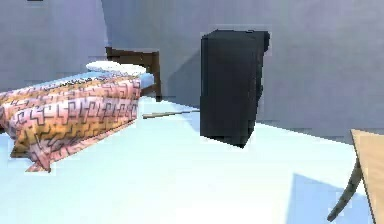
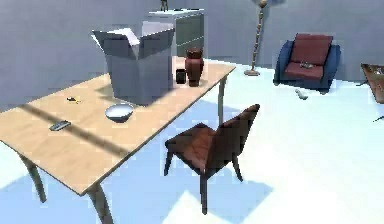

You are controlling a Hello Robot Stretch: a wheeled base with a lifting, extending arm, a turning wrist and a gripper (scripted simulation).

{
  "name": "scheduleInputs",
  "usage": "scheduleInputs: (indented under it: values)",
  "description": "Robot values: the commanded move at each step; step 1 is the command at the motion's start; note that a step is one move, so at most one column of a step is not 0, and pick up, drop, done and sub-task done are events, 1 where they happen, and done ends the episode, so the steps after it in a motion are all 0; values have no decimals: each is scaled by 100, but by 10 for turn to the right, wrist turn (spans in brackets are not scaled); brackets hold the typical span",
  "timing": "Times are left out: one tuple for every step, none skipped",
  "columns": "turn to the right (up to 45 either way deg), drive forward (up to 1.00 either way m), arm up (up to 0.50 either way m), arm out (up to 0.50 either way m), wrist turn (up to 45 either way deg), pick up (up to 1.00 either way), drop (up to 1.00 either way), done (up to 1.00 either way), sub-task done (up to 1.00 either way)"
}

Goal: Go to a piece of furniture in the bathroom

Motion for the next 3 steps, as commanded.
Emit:
scheduleInputs:
  values:
    - [450, 0, 0, 0, 0, 0, 0, 0, 0]
    - [450, 0, 0, 0, 0, 0, 0, 0, 0]
    - [450, 0, 0, 0, 0, 0, 0, 0, 0]
